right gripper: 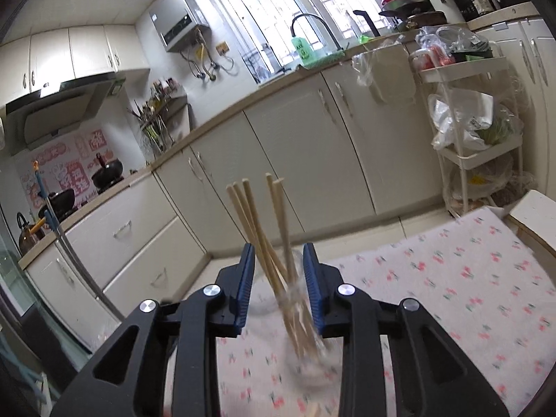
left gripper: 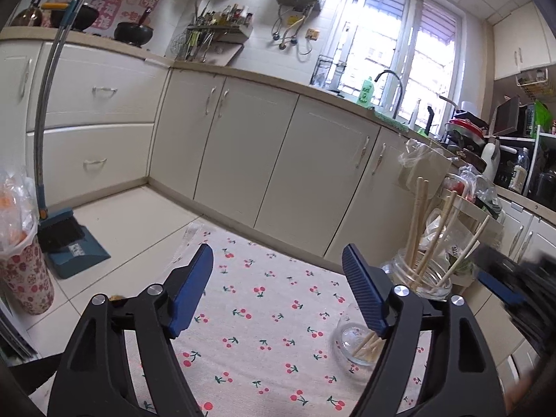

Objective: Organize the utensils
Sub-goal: 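Bring both open tools back down to the stick pile, then grasp a stick with the right tool while the left tool grasps another stick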

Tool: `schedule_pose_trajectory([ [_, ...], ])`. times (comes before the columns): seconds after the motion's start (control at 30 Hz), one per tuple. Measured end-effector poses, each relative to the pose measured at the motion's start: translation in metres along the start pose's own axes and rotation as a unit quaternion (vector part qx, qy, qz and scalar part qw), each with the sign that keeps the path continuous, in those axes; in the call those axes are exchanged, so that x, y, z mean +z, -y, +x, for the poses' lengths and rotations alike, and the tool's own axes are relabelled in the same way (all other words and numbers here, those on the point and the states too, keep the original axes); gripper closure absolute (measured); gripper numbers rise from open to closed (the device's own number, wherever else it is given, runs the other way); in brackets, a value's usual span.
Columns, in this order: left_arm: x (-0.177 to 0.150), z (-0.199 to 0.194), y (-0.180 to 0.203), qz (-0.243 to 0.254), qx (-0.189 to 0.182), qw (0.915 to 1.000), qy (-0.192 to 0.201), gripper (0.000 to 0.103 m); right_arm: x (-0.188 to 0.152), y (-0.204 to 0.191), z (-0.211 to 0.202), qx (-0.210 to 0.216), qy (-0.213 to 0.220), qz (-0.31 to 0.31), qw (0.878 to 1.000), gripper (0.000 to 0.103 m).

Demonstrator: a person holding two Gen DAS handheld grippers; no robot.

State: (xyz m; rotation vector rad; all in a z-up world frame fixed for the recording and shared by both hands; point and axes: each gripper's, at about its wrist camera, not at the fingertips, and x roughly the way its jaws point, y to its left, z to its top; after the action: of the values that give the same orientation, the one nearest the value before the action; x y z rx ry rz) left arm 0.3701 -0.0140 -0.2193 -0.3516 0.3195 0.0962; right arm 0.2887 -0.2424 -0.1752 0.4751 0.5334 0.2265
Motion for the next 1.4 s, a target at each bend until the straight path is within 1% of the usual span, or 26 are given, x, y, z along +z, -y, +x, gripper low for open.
schedule_pose_trajectory([
  [0.07, 0.004, 0.001, -0.003, -0.003, 0.003, 0.9998, -0.021, 0.029, -0.011, 0.005, -0.015, -0.013, -0.032, 0.002, 0.999, 0.074],
  [0.13, 0.008, -0.006, -0.007, -0.01, 0.007, 0.9996, -0.027, 0.027, -0.029, 0.011, -0.026, -0.027, -0.074, -0.004, 0.997, 0.074],
  [0.23, 0.008, -0.019, -0.008, 0.004, 0.015, 0.9989, -0.043, 0.024, -0.058, 0.016, -0.034, -0.04, -0.131, -0.008, 0.991, 0.074],
  [0.3, 0.003, -0.027, -0.006, 0.018, 0.018, 0.9978, -0.062, 0.023, -0.074, 0.015, -0.031, -0.052, -0.169, -0.016, 0.984, 0.074],
  [0.4, -0.007, -0.034, -0.002, 0.049, 0.018, 0.993, -0.106, 0.022, -0.088, 0.005, -0.026, -0.058, -0.192, -0.031, 0.979, 0.074],
  [0.47, -0.014, -0.038, 0.001, 0.07, 0.02, 0.9878, -0.138, 0.022, -0.094, -0.002, -0.02, -0.063, -0.201, -0.046, 0.976, 0.074],
  [0.53, -0.02, -0.044, 0.003, 0.085, 0.02, 0.9838, -0.157, 0.022, -0.1, -0.01, -0.013, -0.079, -0.216, -0.064, 0.971, 0.074],
  [0.67, -0.032, -0.053, 0.007, 0.112, 0.02, 0.9768, -0.181, 0.021, -0.109, -0.01, -0.003, -0.098, -0.244, -0.087, 0.961, 0.074],
  [0.7, -0.035, -0.055, 0.009, 0.118, 0.019, 0.9751, -0.187, 0.021, -0.113, -0.009, -0.001, -0.106, -0.25, -0.095, 0.958, 0.074],
  [0.77, -0.04, -0.055, 0.012, 0.13, 0.015, 0.971, -0.2, 0.02, -0.115, -0.009, -0.002, -0.109, -0.248, -0.114, 0.956, 0.074],
  [0.93, -0.055, -0.058, 0.026, 0.16, 0.002, 0.9613, -0.224, 0.02, -0.114, -0.004, -0.007, -0.125, -0.258, -0.149, 0.947, 0.074],
  [1.1, -0.063, -0.056, 0.046, 0.183, -0.01, 0.9542, -0.237, 0.02, -0.105, 0.02, -0.017, -0.132, -0.266, -0.161, 0.941, 0.074],
  [1.17, -0.066, -0.053, 0.052, 0.19, -0.01, 0.9518, -0.241, 0.02, -0.101, 0.027, -0.018, -0.128, -0.27, -0.155, 0.942, 0.074],
  [1.23, -0.068, -0.05, 0.057, 0.194, -0.01, 0.9495, -0.247, 0.02, -0.098, 0.033, -0.019, -0.119, -0.269, -0.139, 0.946, 0.074],
  [1.4, -0.078, -0.04, 0.068, 0.215, 0.009, 0.9419, -0.258, 0.02, -0.096, 0.033, -0.017, -0.105, -0.263, -0.133, 0.95, 0.073],
])
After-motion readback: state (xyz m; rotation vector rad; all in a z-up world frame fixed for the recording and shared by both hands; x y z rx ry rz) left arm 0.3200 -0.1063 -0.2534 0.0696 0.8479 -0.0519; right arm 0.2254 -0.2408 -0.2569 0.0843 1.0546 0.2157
